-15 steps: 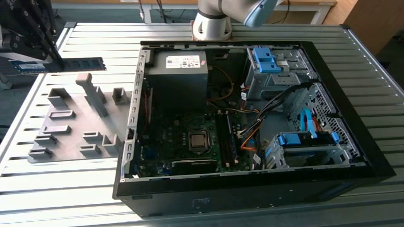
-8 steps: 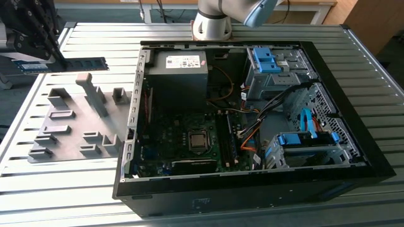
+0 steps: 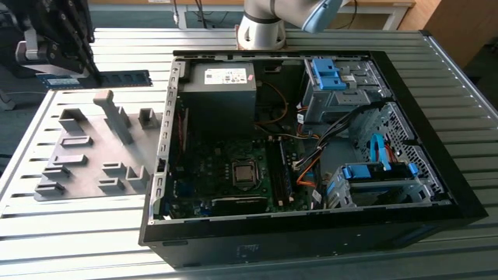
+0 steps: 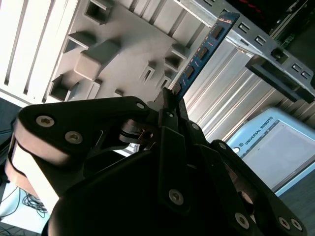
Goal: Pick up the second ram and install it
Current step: 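Pick up the second ram and move it above second insertion slot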
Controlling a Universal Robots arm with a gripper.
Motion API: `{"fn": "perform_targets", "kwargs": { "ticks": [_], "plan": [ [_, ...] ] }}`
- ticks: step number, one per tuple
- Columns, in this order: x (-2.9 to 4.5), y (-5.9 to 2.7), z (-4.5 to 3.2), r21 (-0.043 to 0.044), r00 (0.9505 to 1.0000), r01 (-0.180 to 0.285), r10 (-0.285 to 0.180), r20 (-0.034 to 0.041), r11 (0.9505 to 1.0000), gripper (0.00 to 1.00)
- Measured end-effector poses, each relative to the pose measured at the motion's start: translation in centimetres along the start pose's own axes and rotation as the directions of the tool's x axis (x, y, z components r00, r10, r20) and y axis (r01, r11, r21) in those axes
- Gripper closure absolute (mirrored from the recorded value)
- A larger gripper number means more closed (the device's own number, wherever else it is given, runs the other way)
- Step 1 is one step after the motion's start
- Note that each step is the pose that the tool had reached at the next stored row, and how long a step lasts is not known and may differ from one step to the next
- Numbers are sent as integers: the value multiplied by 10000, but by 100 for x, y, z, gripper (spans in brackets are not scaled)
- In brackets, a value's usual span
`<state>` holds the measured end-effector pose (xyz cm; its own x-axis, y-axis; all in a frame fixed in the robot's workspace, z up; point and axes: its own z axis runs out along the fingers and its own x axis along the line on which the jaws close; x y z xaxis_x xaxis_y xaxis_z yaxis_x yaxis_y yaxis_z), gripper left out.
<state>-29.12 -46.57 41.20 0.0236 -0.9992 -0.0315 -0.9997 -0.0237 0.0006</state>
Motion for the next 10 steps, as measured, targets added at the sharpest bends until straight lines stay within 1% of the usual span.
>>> {"fn": "perform_targets", "kwargs": {
  "ticks": [10],
  "plan": [
    [6,-276,-1,-1,10000,-1,1,-1,10000,86]
  ]
}}
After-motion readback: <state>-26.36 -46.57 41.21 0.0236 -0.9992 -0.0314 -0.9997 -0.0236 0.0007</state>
